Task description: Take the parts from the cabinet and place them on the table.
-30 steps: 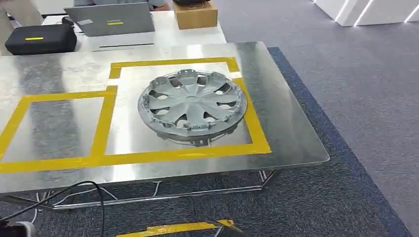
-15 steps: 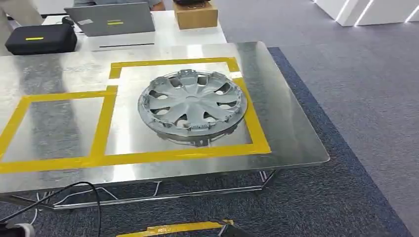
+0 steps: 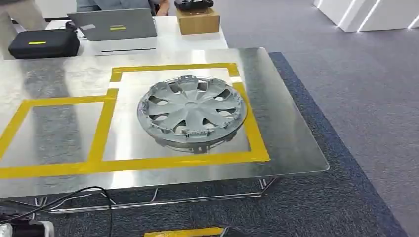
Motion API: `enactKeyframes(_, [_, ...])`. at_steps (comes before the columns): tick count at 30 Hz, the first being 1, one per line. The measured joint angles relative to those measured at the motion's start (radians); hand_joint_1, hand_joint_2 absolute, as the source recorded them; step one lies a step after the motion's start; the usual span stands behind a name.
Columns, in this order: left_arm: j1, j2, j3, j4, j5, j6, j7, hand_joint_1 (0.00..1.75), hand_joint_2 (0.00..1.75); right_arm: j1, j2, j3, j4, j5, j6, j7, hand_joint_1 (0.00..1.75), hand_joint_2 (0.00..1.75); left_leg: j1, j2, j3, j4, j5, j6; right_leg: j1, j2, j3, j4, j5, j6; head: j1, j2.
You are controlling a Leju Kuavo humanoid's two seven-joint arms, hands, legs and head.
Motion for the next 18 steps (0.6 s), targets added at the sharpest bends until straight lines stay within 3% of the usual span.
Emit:
enactKeyframes(1, [-0.001,0.001,0.005,0.006,0.01,0.0,0.0,1.75,1.75,0.002,0.0,0.0,0.0,0.0,0.001,0.0,0.0,1.75,-0.003,0.001,-0.001,0.002,-0.01,-0.012,-0.009,0.001,0.02,-0.061,0.04,0.015,0.003,0.0])
enactKeyframes(2, [-0.002,0.003,0.019,0.014,0.015,0.0,0.0,1.75,1.75,-0.003,0.0,0.0,0.003,0.003,0.007,0.002,0.0,1.75,0.001,0.0,0.001,0.009,-0.013,-0.019,0.004,0.002,0.01,-0.074,-0.001,0.0,0.011,0.0])
enactKeyframes(3, [-0.004,0.005,0.031,0.016,0.016,0.0,0.0,1.75,1.75,-0.005,0.0,-0.001,0.003,0.003,0.007,0.003,0.0,1.75,-0.001,0.0,-0.007,0.006,-0.016,-0.028,0.008,0.004,0.02,-0.065,0.007,-0.025,0.009,0.0])
enactKeyframes(4, [-0.003,0.006,0.045,0.016,0.018,0.0,0.0,1.75,1.75,-0.001,-0.002,-0.001,0.003,0.005,0.008,0.003,0.0,1.75,0.0,0.001,0.001,0.005,-0.015,-0.034,0.008,0.004,0.016,-0.068,0.014,-0.036,0.004,0.0])
enactKeyframes(5, [-0.002,0.008,0.058,0.016,0.018,0.0,0.0,1.75,1.75,0.002,-0.002,-0.001,0.004,0.006,0.01,0.003,0.0,1.75,0.001,0.001,0.001,0.004,-0.024,-0.03,0.004,0.004,0.02,-0.069,0.028,-0.033,0.006,0.0])
enactKeyframes(6, [-0.001,0.009,0.074,0.016,0.018,0.001,0.0,1.75,1.75,0.001,-0.002,-0.001,0.004,0.007,0.011,0.003,0.0,1.75,0.001,0.001,0.001,-0.002,-0.018,-0.011,0.005,0.006,0.02,-0.069,0.025,-0.032,0.001,0.0])
enactKeyframes(7, [-0.001,0.01,0.086,0.016,0.019,0.002,0.0,1.75,1.75,0.0,-0.002,-0.001,0.005,0.008,0.011,0.002,0.0,1.75,0.0,0.001,0.005,-0.003,-0.017,-0.006,0.005,0.008,0.02,-0.07,0.021,-0.037,0.002,0.0])
enactKeyframes(10, [-0.001,0.012,0.107,0.016,0.02,0.002,0.0,1.75,1.75,-0.002,-0.002,-0.001,0.005,0.009,0.01,0.002,0.0,1.75,0.0,0.001,0.018,-0.012,-0.017,-0.004,0.007,0.009,0.029,-0.071,0.007,-0.053,0.002,0.0])
enactKeyframes(12, [-0.001,0.012,0.116,0.016,0.021,0.002,0.0,1.75,1.75,-0.003,-0.002,-0.001,0.005,0.009,0.011,0.002,0.0,1.75,0.0,0.001,0.026,-0.021,-0.025,0.005,0.01,0.008,0.034,-0.071,0.002,-0.054,0.002,0.0])
enactKeyframes(13, [-0.001,0.012,0.119,0.016,0.02,0.002,0.0,1.75,1.75,-0.003,-0.002,-0.001,0.006,0.009,0.011,0.001,0.0,1.75,0.0,0.001,0.028,-0.024,-0.026,0.003,0.012,0.007,0.037,-0.071,0.001,-0.056,0.003,0.0])
enactKeyframes(14, [-0.001,0.012,0.124,0.016,0.013,0.002,0.0,1.75,1.75,-0.004,-0.002,-0.001,0.006,0.009,0.011,0.001,0.0,1.75,0.001,0.001,0.031,-0.027,-0.028,-0.006,0.012,0.007,0.039,-0.071,-0.002,-0.057,0.002,0.0])
enactKeyframes(16, [-0.001,0.015,0.139,0.011,0.014,0.002,0.0,1.75,1.75,-0.004,-0.002,-0.001,0.006,0.01,0.012,0.0,0.0,1.75,0.004,0.001,0.037,-0.033,-0.029,-0.04,0.013,0.007,0.043,-0.071,-0.004,-0.058,0.002,0.0])
enactKeyframes(18, [0.001,0.019,0.15,0.008,0.014,0.002,0.0,1.75,1.75,-0.003,-0.002,-0.001,0.006,0.01,0.014,0.0,0.0,1.75,0.004,0.001,0.04,-0.034,-0.03,-0.048,0.014,0.007,0.046,-0.071,-0.005,-0.059,0.003,0.0])
